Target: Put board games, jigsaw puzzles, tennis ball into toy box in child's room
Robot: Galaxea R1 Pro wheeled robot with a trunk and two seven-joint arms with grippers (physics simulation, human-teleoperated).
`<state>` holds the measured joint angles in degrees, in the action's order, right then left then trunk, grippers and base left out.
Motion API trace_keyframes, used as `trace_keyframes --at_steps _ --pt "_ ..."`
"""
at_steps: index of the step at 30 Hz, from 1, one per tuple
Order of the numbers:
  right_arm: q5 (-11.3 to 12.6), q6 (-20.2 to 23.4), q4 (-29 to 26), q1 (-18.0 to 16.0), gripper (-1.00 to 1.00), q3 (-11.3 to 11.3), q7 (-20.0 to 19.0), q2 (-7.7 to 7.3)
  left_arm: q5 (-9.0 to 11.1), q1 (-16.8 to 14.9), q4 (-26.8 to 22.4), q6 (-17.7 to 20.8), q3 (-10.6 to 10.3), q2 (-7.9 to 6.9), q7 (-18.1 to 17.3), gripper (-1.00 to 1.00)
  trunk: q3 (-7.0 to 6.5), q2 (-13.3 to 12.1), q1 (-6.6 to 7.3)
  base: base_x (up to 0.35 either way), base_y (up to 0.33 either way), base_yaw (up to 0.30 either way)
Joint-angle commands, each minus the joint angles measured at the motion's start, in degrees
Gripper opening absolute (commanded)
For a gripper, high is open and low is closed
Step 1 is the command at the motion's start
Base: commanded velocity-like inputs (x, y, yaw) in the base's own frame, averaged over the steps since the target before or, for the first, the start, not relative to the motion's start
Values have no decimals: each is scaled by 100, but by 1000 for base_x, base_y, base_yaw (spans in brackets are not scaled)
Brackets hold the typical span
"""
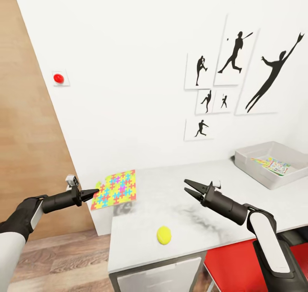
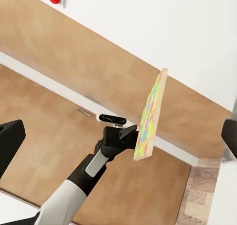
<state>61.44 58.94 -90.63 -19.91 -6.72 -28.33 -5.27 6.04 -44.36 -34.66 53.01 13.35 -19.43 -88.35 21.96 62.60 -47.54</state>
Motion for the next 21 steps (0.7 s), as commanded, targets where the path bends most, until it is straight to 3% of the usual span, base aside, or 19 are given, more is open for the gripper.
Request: trace_keyframes --at_steps 1,10,21 --pt "-44 9 1 -5 100 -13 -48 3 -6 -1 -5 61 1 0 -22 -100 -12 -38 23 -18 0 0" --pt "-50 -13 1 -5 100 -14 -49 8 -6 4 -113 61 -6 -2 -16 -100 -173 -399 221 -7 0 0" --pt "-44 2 1 -4 100 -77 -61 -19 -9 6 -207 61 -13 -9 -16 -100 -371 -840 462 -99 0 0"
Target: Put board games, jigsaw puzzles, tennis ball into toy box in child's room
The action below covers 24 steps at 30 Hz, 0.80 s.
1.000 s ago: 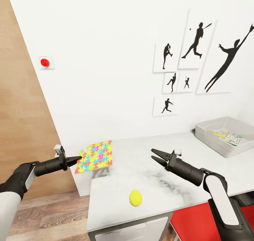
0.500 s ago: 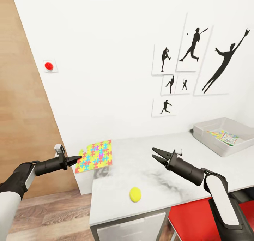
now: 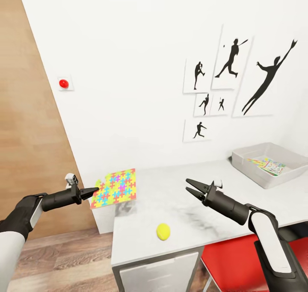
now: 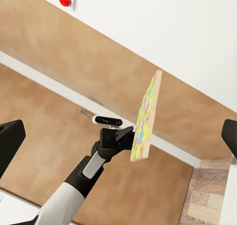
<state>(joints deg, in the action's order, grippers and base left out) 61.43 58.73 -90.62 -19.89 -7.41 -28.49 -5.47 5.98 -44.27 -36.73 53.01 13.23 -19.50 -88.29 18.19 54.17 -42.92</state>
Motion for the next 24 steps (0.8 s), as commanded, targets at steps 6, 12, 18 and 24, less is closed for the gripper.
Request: trace_keyframes --at_steps 6,12,18,24 --pt "-43 16 1 -5 100 -22 -40 0 -1 -3 0 60 -4 -1 -22 -100 -101 -237 132 -2 0 0" --pt "-49 30 4 -6 100 -15 -31 -20 0 -3 0 60 -4 -4 -22 -100 -209 -478 264 0 0 0" --pt "-56 41 1 -6 100 -15 192 -49 0 -3 0 60 -4 -9 -22 -100 -317 -719 395 0 0 0" --pt "-40 85 1 -46 100 -1 1273 -27 0 -3 0 57 -4 -8 -22 -100 -424 -959 527 0 0 0"
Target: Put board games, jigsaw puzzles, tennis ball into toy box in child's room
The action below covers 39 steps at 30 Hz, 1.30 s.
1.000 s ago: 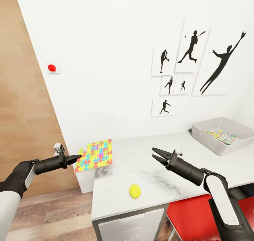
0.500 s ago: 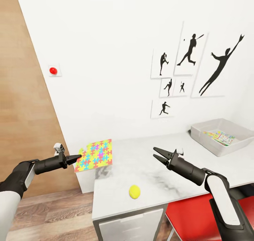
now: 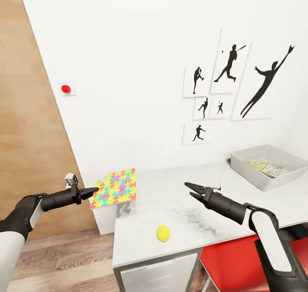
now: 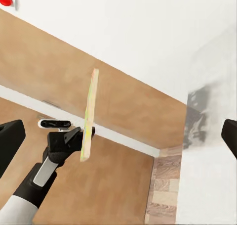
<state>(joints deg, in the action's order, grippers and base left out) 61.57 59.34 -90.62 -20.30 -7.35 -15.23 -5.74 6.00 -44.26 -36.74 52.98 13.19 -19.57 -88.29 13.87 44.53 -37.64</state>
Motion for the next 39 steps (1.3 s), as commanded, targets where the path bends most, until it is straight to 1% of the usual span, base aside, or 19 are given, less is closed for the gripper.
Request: trace_keyframes --at_steps 1,5,10,18,26,33,39 --pt "-44 39 0 -7 100 8 43 -5 -3 -4 0 58 0 -1 -22 -100 -10 -35 21 0 0 0" --pt "-15 61 0 18 100 38 153 0 -3 -3 0 60 0 -2 -22 -100 -82 -196 109 0 0 0" --pt "-5 57 0 46 100 48 165 44 -3 -3 0 63 0 -3 -22 -100 -172 -396 219 0 0 0" --pt "-4 10 0 60 100 35 161 51 -3 -3 0 56 0 -3 -22 -100 -319 -717 395 0 0 0" --pt "-4 -10 0 61 100 58 158 54 -3 -3 0 55 0 -3 -22 -100 -527 -1038 571 0 0 0" --pt "-6 -16 0 61 100 66 19 54 -3 -3 0 55 0 -3 -22 -100 -719 -1319 724 0 0 0" --pt "-12 -19 0 61 100 67 -4 55 -3 -3 0 55 0 -3 -22 -100 -883 -1559 856 0 0 0"
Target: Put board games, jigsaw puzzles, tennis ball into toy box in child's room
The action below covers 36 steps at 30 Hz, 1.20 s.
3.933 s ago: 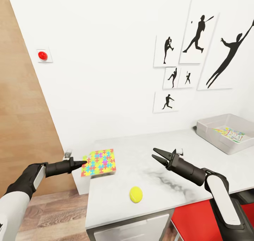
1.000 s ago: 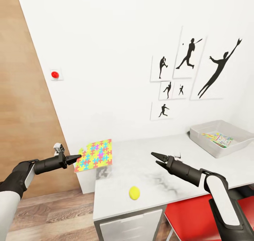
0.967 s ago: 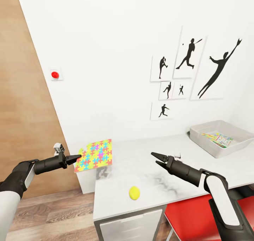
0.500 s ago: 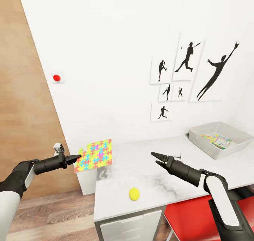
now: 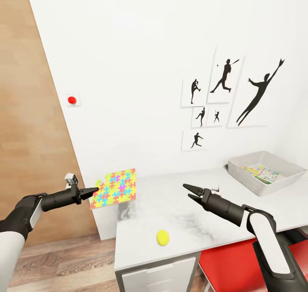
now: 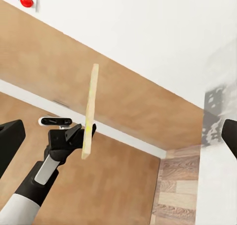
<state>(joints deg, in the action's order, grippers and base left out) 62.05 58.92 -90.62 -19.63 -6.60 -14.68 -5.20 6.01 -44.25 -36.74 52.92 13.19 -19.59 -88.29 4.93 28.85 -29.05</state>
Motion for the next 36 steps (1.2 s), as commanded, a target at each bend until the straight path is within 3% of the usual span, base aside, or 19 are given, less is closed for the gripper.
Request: trace_keyframes --at_steps 1,12,36 --pt "-61 23 0 -6 100 -8 -60 1 -4 -4 0 60 0 -1 -22 -100 -17 -32 19 0 0 0" --pt "-61 23 0 -6 100 -20 -66 -3 -4 -4 0 45 -1 -1 -22 -100 -319 -473 261 0 0 15" --pt "-61 23 0 -15 100 -47 -69 1 -4 -4 -8 34 -6 -1 -25 -100 -600 -593 327 0 0 61"
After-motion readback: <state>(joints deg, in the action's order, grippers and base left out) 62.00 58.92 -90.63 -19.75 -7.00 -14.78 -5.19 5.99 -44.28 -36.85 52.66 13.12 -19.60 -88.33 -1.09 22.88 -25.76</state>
